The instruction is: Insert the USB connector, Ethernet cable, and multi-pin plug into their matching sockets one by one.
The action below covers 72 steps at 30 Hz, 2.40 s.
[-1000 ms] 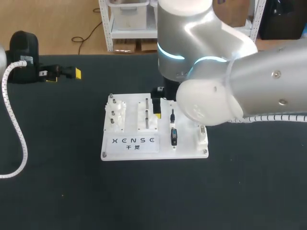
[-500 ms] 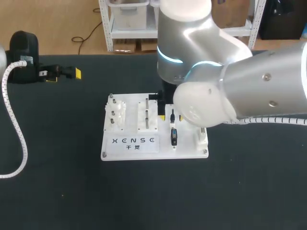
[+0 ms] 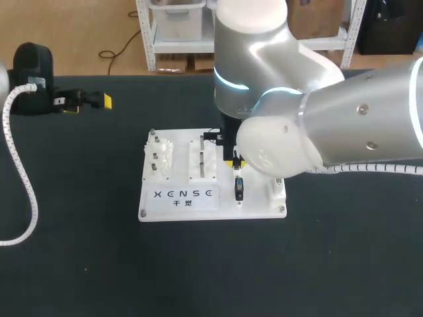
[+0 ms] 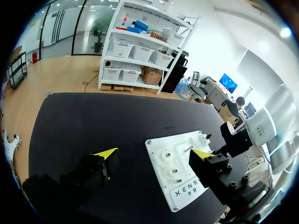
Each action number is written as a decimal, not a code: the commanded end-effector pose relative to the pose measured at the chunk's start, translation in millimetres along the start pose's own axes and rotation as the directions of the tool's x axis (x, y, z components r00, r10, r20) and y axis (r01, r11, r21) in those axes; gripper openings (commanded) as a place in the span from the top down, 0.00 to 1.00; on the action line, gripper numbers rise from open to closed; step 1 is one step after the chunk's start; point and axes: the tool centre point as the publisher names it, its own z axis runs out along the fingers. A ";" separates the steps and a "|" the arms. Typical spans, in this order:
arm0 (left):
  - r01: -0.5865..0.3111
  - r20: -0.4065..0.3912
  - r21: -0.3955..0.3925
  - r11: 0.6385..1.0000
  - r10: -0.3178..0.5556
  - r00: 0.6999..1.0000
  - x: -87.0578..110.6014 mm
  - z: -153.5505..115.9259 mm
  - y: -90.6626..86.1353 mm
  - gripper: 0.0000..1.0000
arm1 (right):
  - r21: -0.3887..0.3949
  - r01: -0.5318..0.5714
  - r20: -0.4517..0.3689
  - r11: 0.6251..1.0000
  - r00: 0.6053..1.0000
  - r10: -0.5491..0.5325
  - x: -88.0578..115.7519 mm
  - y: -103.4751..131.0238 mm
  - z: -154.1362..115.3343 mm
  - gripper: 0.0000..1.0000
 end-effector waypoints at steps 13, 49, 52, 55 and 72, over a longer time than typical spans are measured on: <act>0.000 0.000 0.000 1.000 0.000 1.000 0.0 0.0 0.0 0.00 | -0.031 -0.023 0.047 0.999 0.999 0.024 -1.9 -9.2 -20.0 1.00; 0.000 0.000 0.000 1.000 0.000 1.000 0.0 0.0 0.0 0.00 | 0.045 -0.106 0.024 0.993 0.994 0.105 -9.8 -81.8 -15.3 1.00; 0.000 0.000 0.000 1.000 0.000 1.000 0.0 0.0 0.0 0.00 | 0.045 -0.107 0.021 0.993 0.994 0.106 -9.8 -81.8 -15.0 1.00; 0.000 0.000 0.000 1.000 0.000 1.000 0.0 0.0 0.0 0.00 | 0.040 -0.105 0.020 0.994 0.994 0.105 -9.6 -80.7 -15.1 1.00; 0.000 0.000 0.000 1.000 0.000 1.000 0.0 0.0 0.0 0.00 | 0.037 -0.098 0.013 0.994 0.995 0.097 -3.9 -80.9 -16.3 1.00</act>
